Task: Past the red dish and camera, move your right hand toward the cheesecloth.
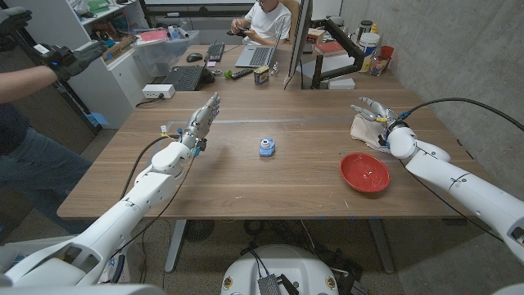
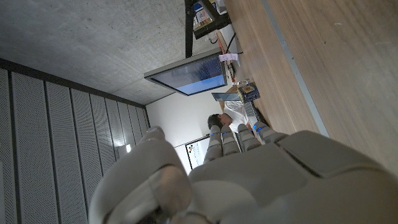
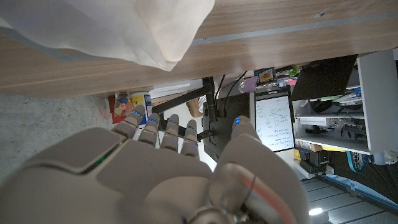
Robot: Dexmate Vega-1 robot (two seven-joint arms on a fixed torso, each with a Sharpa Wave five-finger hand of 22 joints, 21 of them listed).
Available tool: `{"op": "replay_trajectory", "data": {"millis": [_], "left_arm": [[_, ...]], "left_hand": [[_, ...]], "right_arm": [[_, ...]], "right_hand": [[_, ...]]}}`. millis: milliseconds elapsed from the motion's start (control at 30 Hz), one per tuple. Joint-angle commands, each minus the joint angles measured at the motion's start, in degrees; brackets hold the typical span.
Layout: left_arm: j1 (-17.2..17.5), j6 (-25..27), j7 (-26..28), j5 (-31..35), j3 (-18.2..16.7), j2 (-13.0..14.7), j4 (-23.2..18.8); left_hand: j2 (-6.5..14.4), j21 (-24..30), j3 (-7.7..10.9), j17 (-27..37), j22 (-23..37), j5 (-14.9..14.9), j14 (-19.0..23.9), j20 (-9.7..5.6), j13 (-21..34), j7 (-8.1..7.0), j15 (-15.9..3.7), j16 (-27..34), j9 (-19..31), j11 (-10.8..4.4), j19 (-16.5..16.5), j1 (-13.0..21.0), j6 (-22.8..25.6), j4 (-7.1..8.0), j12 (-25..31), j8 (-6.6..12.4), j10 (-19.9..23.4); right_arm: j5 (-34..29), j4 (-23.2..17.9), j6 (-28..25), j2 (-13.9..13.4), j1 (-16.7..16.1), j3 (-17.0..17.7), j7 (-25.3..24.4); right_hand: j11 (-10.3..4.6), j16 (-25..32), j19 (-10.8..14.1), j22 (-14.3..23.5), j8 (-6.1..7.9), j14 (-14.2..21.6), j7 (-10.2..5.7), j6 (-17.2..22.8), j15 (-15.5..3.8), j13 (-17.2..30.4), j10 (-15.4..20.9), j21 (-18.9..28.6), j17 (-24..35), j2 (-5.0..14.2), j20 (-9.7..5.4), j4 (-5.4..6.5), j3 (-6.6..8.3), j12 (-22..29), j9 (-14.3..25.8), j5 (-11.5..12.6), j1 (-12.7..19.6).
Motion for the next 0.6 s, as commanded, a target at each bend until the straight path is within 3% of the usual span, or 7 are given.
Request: {"op": "replay_trajectory", "data": {"millis": [33, 600], "left_arm": [[0.26, -0.07, -0.19, -0.26, -0.25, 0.15, 0.31], [-0.14, -0.01, -0.13, 0.09, 0.15, -0.15, 0.46]], "left_hand": [[0.41, -0.02, -0.24, 0.13, 0.18, -0.12, -0.46, 0.42, 0.15, 0.11, -0.03, 0.22, 0.24, -0.23, -0.42, 0.12, 0.58, 0.08, 0.28, 0.13, -0.04], [0.55, -0.07, -0.29, 0.13, 0.20, -0.16, -0.47, 1.03, 0.16, 0.03, -0.11, 0.22, 0.24, -0.52, -0.49, 0.18, 0.67, 0.05, 0.29, 0.11, 0.05]], "right_arm": [[-2.12, 0.27, -2.82, 0.21, 1.05, -1.38, 0.77], [-2.61, -0.25, -7.37, -0.81, 1.97, -2.26, 3.58]], "right_hand": [[0.20, 0.21, -0.16, 0.20, 0.53, -0.03, -0.45, 0.48, 0.58, 0.33, 0.24, -0.17, 0.17, -0.13, 0.70, -0.25, -0.03, 0.46, 0.26, 0.13, 0.30], [0.26, 0.16, -0.63, 0.20, 0.77, -0.29, -0.72, 0.95, 0.73, 0.34, 0.14, -0.35, 0.17, -0.38, 1.61, -0.27, -0.26, 0.50, 0.25, 0.12, 0.08]]}}
